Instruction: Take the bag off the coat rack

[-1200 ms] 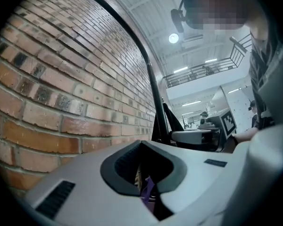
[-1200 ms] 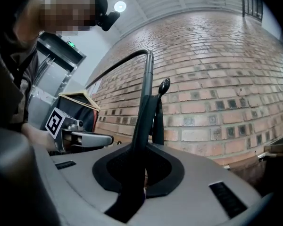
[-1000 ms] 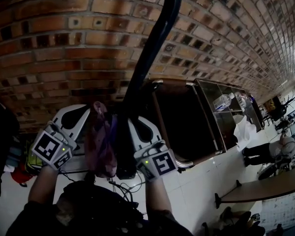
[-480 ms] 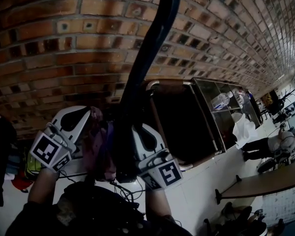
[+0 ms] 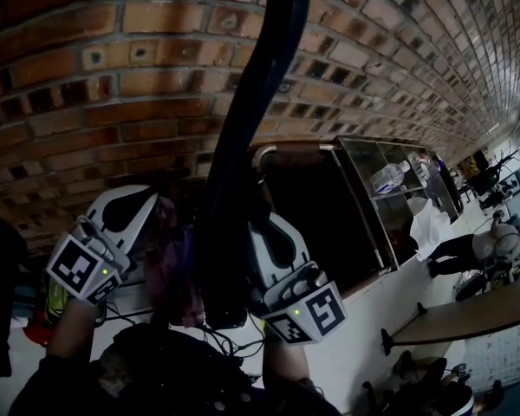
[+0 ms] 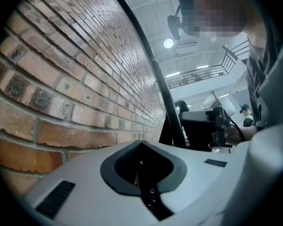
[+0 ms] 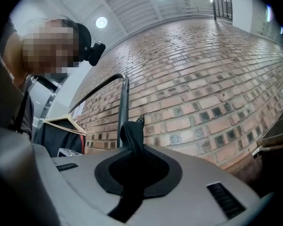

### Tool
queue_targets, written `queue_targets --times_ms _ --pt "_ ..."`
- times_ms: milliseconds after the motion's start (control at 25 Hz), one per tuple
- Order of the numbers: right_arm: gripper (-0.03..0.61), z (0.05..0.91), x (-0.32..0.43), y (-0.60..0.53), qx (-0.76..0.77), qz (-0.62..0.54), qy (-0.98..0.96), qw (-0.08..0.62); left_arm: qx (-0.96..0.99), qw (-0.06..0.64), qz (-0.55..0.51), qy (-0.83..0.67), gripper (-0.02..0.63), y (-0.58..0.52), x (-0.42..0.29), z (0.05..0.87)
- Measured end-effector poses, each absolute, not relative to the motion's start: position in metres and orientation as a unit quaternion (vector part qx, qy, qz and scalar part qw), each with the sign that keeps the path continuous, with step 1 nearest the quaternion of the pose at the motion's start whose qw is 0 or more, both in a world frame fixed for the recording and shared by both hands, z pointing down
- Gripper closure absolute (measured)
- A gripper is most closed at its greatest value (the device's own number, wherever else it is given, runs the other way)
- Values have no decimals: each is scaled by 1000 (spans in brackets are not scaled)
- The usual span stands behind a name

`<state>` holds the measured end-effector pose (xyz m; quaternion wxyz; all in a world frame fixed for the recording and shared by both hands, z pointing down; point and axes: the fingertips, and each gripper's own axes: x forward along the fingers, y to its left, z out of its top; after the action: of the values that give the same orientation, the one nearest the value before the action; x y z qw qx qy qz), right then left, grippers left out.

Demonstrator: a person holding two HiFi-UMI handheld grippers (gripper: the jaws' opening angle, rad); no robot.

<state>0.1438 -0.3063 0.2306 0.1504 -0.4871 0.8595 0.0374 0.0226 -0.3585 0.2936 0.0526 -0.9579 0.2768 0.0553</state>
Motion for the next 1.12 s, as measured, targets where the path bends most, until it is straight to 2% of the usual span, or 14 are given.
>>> queue_targets --times_ms 440,800,1120 --pt "555 178 160 -328 -487 52 851 186 -960 63 62 266 600 -389 29 282" --pt "555 156 166 -356 -490 30 852 185 -958 50 54 277 600 -416 26 269" --pt "555 149 206 -371 -543 25 814 203 -959 56 56 270 600 -426 28 261"
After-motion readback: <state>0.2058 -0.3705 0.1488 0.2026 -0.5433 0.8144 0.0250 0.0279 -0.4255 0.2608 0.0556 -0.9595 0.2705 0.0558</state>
